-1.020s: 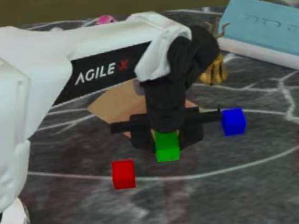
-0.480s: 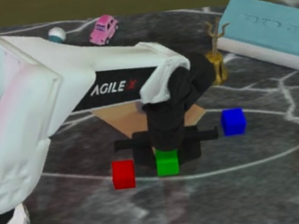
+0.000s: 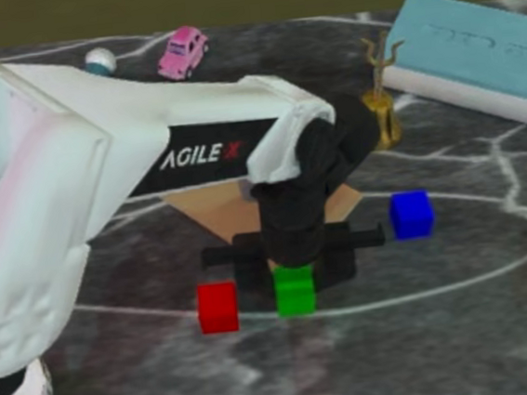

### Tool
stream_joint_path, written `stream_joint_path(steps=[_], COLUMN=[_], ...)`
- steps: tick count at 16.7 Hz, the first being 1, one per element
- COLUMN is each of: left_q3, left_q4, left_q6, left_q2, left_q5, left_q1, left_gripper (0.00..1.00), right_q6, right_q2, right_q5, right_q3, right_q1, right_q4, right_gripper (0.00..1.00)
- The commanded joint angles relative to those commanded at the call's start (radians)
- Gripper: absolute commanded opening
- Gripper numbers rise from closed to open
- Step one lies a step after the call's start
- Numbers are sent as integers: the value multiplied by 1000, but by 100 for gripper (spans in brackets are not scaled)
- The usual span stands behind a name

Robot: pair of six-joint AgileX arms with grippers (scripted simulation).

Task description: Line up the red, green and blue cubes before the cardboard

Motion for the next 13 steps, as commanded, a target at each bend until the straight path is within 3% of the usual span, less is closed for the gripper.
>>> stream_joint_path(steps=[5, 13], left_q3=[0, 0], left_q4=[0, 0], left_q6=[0, 0], left_q2=[0, 0], left_q5=[0, 0], left_q1=[0, 0], left_gripper=[98, 100], right_q6=[0, 0], right_q2=[0, 0], right_q5=[0, 0], right_q3=[0, 0], right_q1=[0, 0], right_q4=[0, 0], right_gripper=[100, 100])
